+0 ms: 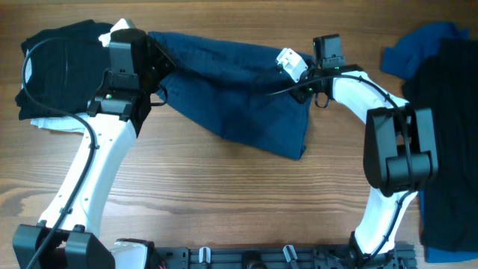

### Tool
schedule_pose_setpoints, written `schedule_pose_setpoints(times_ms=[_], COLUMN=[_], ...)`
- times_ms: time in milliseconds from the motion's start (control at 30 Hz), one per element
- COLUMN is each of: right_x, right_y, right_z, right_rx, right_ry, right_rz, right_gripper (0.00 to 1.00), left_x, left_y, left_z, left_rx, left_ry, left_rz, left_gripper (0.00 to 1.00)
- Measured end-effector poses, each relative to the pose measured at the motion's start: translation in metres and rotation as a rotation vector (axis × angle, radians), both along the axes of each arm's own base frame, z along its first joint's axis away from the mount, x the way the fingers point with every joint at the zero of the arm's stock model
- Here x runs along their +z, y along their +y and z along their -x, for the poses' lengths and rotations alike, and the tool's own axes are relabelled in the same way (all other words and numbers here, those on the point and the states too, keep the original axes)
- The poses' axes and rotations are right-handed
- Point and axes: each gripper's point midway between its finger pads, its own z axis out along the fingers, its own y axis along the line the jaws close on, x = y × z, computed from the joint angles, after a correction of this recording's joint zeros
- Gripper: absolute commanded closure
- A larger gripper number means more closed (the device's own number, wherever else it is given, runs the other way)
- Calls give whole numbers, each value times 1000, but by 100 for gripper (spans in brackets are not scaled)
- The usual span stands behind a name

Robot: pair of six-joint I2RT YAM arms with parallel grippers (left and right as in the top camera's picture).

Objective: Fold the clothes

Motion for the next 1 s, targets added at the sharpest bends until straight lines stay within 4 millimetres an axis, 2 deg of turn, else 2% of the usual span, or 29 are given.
schedule_pose_setpoints(times_ms=[100,167,200,267,333,500,533,600,633,667,700,733,833,967,1000], right_x=[25,64,77,97,104,116,115,112,110,108,107,106,105,90,87], right_y=[-1,-1,-1,-1,-2,-3,-3,-4,-4,-4,-5,-6,-13,-40,-44], right_z=[1,4,5,9,14,17,18,22,25,28,30,30,26,31,31], right_rx=[-30,-43,-43,-45,-45,-45,-45,-47,-52,-69,-104,-159,-363,-770,-828], right_ry=[-14,-62,-82,-109,-104,-120,-116,-94,-77,-52,-21,13,99,280,301], right_rz=[-19,-38,-43,-50,-49,-52,-51,-49,-49,-55,-71,-96,-166,-227,-239], right_gripper=[96,96,96,96,96,96,93,69,65,64,52,46,47,47,46], left_x=[-2,-3,-3,-3,-3,-1,1,3,3,2,1,0,-1,-2,-2], left_y=[0,0,1,0,0,0,0,0,0,0,1,1,1,1,1], left_z=[2,3,3,3,3,2,2,1,2,2,3,4,4,5,5], left_rx=[-1,-2,-2,-2,-2,-2,-2,-2,-2,-2,-2,-2,-2,-3,-4], left_ry=[13,18,18,19,19,16,11,9,12,17,23,26,31,34,36], left_rz=[-4,-6,-6,-7,-7,-6,-6,-5,-6,-6,-7,-8,-8,-8,-9], left_gripper=[94,94,94,94,95,95,95,94,94,94,94,94,94,94,94])
